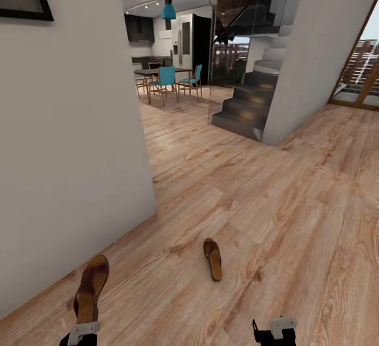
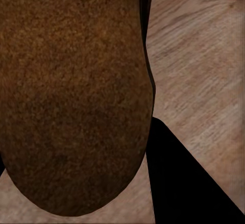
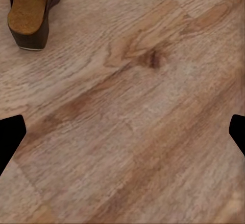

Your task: Pick up the two gym shoes and the two sandals from the corridor floor and place them onto the hallstand (shoe rack) in the corridor, making sure they are on the rack and not on the floor. Arrange them so the two gym shoes are next to each other and the two sandals are next to each other.

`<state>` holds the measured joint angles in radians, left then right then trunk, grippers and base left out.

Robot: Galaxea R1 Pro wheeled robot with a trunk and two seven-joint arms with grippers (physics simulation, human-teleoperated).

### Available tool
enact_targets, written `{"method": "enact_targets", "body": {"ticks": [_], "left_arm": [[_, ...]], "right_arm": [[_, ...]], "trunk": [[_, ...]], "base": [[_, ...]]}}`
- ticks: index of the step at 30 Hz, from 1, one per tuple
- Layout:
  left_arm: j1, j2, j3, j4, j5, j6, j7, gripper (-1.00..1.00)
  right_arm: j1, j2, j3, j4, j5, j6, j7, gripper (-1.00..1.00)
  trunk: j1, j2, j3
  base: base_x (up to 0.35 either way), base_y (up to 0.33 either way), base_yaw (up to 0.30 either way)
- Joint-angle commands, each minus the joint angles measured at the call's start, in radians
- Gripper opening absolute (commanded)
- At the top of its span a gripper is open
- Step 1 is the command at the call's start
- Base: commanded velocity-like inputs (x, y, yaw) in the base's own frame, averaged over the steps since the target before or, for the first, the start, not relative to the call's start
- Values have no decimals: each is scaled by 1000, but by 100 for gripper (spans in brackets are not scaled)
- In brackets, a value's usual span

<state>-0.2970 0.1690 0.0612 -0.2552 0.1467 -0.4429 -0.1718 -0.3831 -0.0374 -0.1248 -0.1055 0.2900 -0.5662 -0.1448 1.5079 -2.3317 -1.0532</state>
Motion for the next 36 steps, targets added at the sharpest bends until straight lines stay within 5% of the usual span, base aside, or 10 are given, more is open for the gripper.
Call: {"method": "enact_targets", "body": {"ticks": [1, 22, 25, 31, 33, 36], "left_arm": [[-1, 0, 7, 1, 4, 0, -10, -100], [-24, -8, 1, -22, 5, 19, -18, -100], [-74, -18, 0, -56, 1, 47, -20, -100], [-221, -51, -3, -94, -7, 243, -28, -100], [-263, -67, -10, -101, -21, 291, -30, -100], [-348, -99, -42, -109, -80, 353, -29, -100]], "right_arm": [[-1, 0, -7, 1, 11, -3, -4, 100], [-1, 10, -8, -1, 11, -3, -3, 100], [-2, 11, -8, -4, 13, -3, -1, 100], [-2, 25, -6, -120, 14, 26, 1, 100], [-2, 34, -6, -188, 15, 77, 1, 100], [-2, 66, -6, -310, 14, 267, 2, 100]], "trunk": [[0, 0, -1], [0, 0, -1], [0, 0, -1], [0, 0, -1], [0, 0, -1], [0, 0, -1]], "base": [[147, -13, -47], [19, -1, -5], [0, 0, 0], [0, 0, 0], [0, 0, 0], [0, 0, 0]]}}
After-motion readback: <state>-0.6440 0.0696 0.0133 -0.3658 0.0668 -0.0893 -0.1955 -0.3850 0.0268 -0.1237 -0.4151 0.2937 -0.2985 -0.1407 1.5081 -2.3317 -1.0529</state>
